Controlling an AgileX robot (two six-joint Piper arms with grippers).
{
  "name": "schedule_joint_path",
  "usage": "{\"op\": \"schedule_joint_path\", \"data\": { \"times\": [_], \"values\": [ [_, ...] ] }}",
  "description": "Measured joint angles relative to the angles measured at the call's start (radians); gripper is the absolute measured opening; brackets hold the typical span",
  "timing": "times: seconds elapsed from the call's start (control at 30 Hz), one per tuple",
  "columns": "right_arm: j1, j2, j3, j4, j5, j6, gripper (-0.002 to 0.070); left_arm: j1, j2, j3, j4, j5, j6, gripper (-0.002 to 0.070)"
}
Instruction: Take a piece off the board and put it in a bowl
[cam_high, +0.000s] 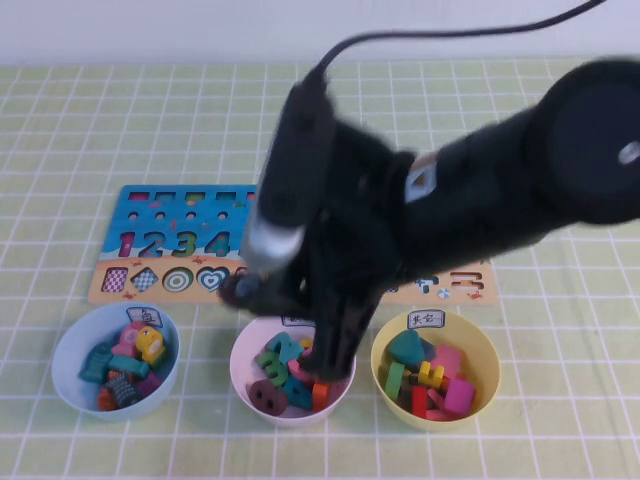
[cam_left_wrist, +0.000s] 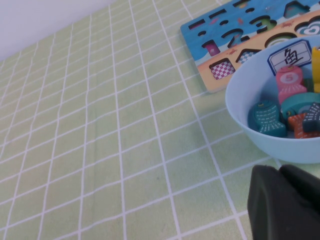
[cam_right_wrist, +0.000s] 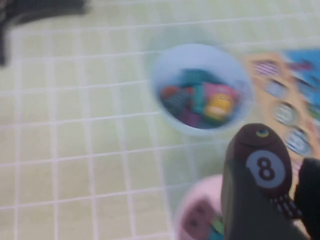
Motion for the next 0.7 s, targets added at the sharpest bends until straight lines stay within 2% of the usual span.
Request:
{"op": "schedule_joint_path", "data": {
  "times": [0.2, 0.4, 0.5, 0.7],
  "values": [
    [0.08, 0.124, 0.031, 0.2, -0.143, -0.274, 0.0192, 0.0, 0.0, 0.0, 0.0, 0.0, 0.0, -0.0005],
    [0.088, 0.286, -0.008, 0.464, -0.303, -0.55, 0.0192, 0.0, 0.0, 0.0, 0.0, 0.0, 0.0, -0.0005],
    [0.088, 0.371, -0.084, 0.516, -0.289, -0.621, 0.0192, 0.0, 0.0, 0.0, 0.0, 0.0, 0.0, -0.0005],
    [0.088, 0.529, -0.257, 0.54, -0.247, -0.645, 0.0192, 0.0, 0.0, 0.0, 0.0, 0.0, 0.0, -0.0005]
  ]
}}
